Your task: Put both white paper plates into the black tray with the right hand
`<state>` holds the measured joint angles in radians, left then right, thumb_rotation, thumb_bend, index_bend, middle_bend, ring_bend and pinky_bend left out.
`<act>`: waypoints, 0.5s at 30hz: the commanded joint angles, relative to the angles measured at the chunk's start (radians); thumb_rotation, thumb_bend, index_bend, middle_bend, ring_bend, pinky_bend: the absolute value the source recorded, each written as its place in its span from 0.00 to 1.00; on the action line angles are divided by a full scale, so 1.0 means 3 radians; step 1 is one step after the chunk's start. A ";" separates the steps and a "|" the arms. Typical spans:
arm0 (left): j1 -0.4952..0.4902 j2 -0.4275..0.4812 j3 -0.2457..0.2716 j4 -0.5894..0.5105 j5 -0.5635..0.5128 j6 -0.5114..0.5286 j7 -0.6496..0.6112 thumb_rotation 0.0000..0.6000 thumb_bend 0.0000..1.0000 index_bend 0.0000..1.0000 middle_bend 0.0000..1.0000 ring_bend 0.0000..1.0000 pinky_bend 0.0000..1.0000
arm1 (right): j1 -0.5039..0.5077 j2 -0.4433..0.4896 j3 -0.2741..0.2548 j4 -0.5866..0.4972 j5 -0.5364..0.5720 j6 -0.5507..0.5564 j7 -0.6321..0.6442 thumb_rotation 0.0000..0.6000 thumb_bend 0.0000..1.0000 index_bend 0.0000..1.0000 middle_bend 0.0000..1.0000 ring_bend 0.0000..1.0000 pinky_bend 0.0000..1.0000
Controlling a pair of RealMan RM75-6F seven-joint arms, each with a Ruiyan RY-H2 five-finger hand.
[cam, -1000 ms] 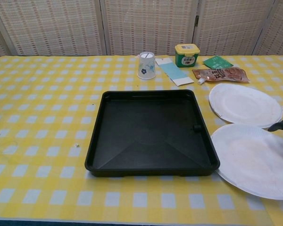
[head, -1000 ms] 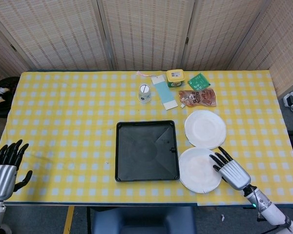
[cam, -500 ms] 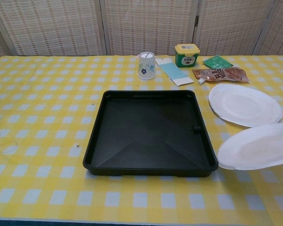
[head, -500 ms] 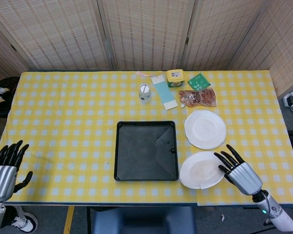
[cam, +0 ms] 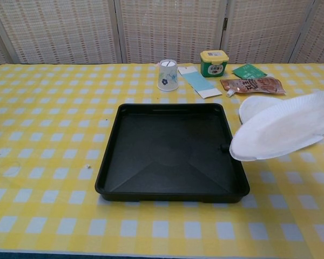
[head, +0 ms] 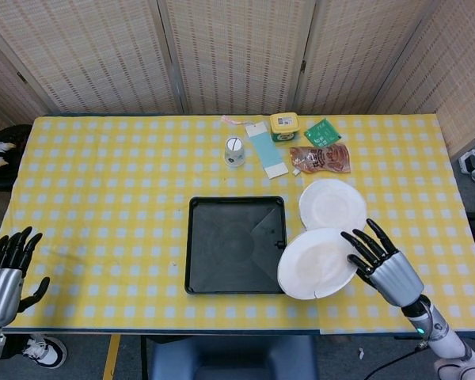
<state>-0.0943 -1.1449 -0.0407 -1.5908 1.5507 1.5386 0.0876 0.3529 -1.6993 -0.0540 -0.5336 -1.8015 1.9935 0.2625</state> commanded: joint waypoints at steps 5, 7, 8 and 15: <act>-0.0001 0.0018 -0.0011 -0.0007 -0.0030 -0.0014 -0.0026 1.00 0.39 0.00 0.00 0.00 0.00 | 0.0424 -0.0072 0.0055 -0.0321 -0.0128 -0.0387 -0.0252 1.00 0.54 0.66 0.25 0.24 0.00; 0.0002 0.0024 -0.0017 -0.0008 -0.0041 -0.0009 -0.0036 1.00 0.39 0.00 0.00 0.00 0.00 | 0.0538 -0.0126 0.0064 -0.0360 -0.0148 -0.0531 -0.0294 1.00 0.53 0.67 0.25 0.24 0.00; 0.0002 0.0028 -0.0019 -0.0010 -0.0045 -0.0012 -0.0046 1.00 0.39 0.00 0.00 0.00 0.00 | 0.0586 -0.0152 0.0067 -0.0362 -0.0156 -0.0592 -0.0317 1.00 0.53 0.67 0.25 0.24 0.00; -0.0007 0.0048 -0.0026 -0.0001 -0.0068 -0.0041 -0.0102 1.00 0.39 0.00 0.00 0.00 0.00 | 0.0895 -0.0390 0.0118 -0.0247 -0.0158 -0.0978 -0.0381 1.00 0.54 0.66 0.25 0.24 0.00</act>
<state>-0.0962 -1.1309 -0.0484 -1.5913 1.5308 1.5267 0.0574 0.6056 -1.8008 -0.0248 -0.6184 -1.8486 1.7169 0.1547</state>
